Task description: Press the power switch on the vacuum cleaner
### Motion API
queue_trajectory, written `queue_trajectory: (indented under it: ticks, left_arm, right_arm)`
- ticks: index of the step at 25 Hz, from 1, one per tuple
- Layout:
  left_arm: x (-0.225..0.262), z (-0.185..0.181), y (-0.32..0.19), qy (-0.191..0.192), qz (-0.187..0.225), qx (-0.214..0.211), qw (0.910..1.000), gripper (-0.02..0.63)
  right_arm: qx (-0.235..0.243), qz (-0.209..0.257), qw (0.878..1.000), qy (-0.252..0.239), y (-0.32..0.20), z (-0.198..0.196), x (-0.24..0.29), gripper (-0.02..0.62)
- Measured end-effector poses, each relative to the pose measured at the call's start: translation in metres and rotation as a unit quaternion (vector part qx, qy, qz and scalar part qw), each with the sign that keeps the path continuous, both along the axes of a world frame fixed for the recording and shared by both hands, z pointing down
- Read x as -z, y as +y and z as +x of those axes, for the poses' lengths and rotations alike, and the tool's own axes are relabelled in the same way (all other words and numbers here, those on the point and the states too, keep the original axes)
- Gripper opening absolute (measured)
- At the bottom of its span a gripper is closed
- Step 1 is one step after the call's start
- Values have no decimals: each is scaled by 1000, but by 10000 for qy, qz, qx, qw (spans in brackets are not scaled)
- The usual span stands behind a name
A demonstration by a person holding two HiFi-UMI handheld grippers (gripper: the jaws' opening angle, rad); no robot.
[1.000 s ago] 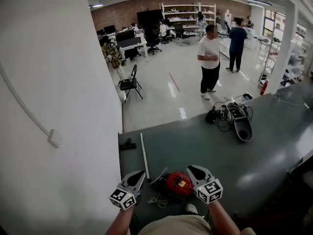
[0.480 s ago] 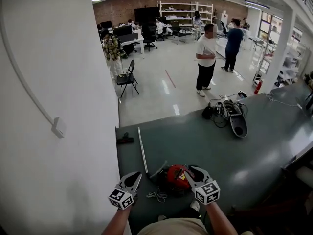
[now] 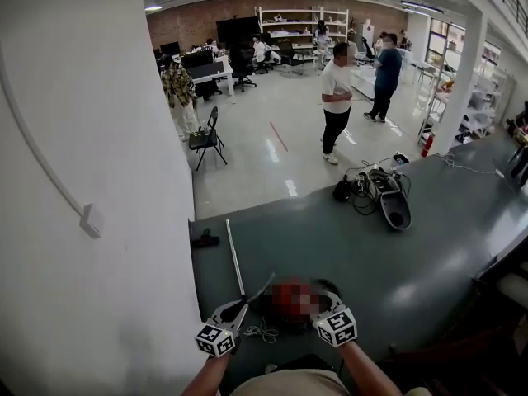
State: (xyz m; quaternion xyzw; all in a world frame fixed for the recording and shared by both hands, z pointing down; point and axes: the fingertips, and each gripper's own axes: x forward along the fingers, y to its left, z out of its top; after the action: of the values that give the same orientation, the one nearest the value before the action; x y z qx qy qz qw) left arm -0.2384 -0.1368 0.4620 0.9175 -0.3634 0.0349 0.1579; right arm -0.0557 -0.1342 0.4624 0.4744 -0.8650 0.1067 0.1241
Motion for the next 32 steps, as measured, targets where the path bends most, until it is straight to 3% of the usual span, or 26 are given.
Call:
queue_trajectory:
  ticks: [6, 18, 25, 27, 32]
  left_arm:
    - [-24, 46, -4, -222, -262, -196, 9992, 12]
    - [-50, 113, -11, -214, -623, -458, 9968, 12]
    - [-58, 129, -10, -275, -706, -549, 9956, 12]
    - [-59, 131, -9, -296, -739, -611, 9949, 12]
    - [-58, 133, -5, -311, -773, -684, 9942, 12]
  right_arm:
    - [-44, -95, 9999, 14, 4, 28, -16, 91]
    - [-327, -249, 9990, 152, 1, 84, -40, 78]
    - [-517, -279, 9979, 272, -2, 107, -55, 58]
    - [-527, -183, 9978, 369, -1, 107, -54, 14]
    - [-456, -41, 9979, 461, 7, 100, -51, 8]
